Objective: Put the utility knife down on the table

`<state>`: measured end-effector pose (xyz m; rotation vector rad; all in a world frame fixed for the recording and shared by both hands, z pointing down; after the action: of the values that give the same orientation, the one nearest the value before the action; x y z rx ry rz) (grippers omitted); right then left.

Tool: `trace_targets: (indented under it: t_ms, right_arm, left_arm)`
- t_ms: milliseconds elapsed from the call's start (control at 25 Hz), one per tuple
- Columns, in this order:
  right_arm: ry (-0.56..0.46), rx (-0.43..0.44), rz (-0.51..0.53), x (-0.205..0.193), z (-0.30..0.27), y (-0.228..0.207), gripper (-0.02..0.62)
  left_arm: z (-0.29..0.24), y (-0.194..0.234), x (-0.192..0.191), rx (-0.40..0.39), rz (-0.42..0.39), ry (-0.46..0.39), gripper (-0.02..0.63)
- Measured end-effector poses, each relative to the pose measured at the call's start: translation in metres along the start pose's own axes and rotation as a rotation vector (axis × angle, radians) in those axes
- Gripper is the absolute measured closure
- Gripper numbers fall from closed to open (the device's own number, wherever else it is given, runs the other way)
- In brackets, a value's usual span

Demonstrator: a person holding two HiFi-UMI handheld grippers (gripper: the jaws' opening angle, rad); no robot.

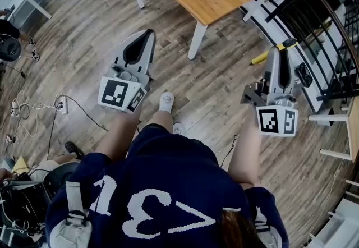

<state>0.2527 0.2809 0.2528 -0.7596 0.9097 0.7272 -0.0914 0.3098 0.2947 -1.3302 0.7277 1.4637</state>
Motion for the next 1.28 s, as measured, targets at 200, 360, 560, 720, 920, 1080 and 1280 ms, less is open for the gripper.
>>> trace_targets:
  t_ms: [200,360,560,720,920,1080,1280]
  right_arm:
    - [0.017,0.007,-0.002,-0.017,-0.028,-0.009,0.471]
    - [0.016,0.004,-0.002,-0.031,-0.076,-0.018,0.471]
    - [0.005,-0.003,0.012,-0.046,-0.139,-0.029,0.471]
    - [-0.030,-0.011,0.017,-0.054,-0.183,-0.033,0.471]
    - [-0.074,-0.015,0.004,-0.063,-0.219,-0.035,0.471]
    - [-0.053,-0.047,0.008,-0.072,-0.230,-0.048,0.471]
    - [-0.035,-0.070,-0.007,-0.084,-0.253,-0.073,0.471]
  left_arm:
    - [-0.025,0.016,-0.018,-0.005,0.013,0.008,0.588]
    - [-0.062,0.049,-0.034,-0.005,0.024,0.018,0.588]
    - [-0.118,0.091,-0.050,-0.030,0.038,0.009,0.588]
    - [-0.161,0.128,-0.056,-0.060,0.038,-0.008,0.588]
    - [-0.201,0.167,-0.066,-0.087,0.036,-0.024,0.588]
    - [-0.226,0.176,-0.078,-0.111,0.046,-0.011,0.588]
    - [-0.257,0.177,-0.097,-0.142,0.064,0.015,0.588]
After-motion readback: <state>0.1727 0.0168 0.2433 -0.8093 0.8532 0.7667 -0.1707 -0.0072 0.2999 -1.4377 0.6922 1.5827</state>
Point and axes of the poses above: the fingertips, and each gripper's own axes: z backward along the fingers, y to its left, x out of its top, the point moved 6 cm from there along z, backward along the fingers, and after that the axes turned 6 degrees about -z, right-handed, at the moved point
